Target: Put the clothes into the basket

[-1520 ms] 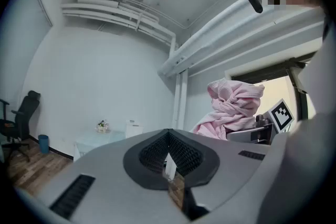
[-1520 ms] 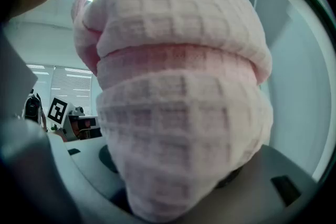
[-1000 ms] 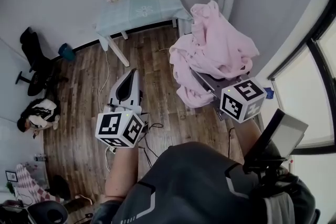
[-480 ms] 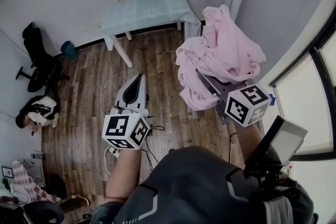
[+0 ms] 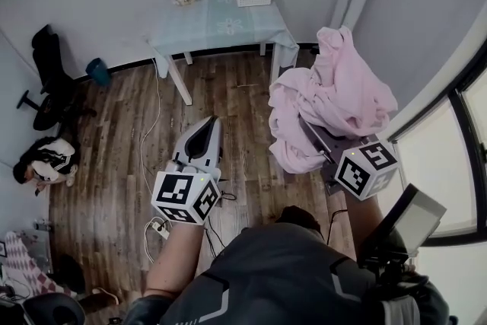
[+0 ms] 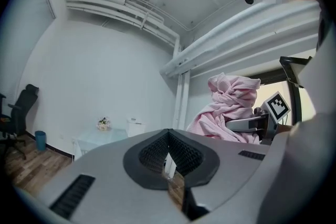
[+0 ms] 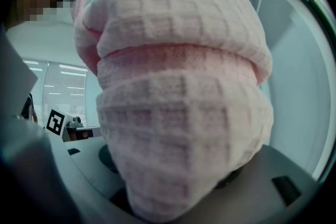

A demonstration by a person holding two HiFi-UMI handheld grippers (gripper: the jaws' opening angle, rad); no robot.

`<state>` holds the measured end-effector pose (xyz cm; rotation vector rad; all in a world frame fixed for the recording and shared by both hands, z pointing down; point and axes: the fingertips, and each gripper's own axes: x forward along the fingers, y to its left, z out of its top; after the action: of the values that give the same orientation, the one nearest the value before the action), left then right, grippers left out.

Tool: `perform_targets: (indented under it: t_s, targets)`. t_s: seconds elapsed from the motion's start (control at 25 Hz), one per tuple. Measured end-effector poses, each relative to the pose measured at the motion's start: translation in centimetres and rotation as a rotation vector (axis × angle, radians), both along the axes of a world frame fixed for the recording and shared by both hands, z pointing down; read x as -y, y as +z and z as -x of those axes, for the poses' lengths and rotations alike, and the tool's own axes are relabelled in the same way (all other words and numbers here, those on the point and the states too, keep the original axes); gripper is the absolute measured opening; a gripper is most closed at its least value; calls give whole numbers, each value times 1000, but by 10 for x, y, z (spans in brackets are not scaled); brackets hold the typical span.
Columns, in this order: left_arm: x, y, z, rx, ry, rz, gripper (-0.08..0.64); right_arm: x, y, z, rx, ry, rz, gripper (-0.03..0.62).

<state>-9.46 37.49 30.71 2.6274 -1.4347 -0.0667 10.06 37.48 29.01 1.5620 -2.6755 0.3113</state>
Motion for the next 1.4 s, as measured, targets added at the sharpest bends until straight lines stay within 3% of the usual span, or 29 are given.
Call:
perform_targets:
  t_s: [0.96, 1.16, 1.4]
  targets:
    - [3, -19, -3, 67, -22, -73, 2, -3, -9, 3, 20, -48, -89, 314]
    - [41, -25, -35, 142, -61, -104, 2, 43, -9, -20, 36, -60, -76, 314]
    - [140, -7, -68, 130, -89, -36, 2, 147, 14, -53, 50, -107, -30, 314]
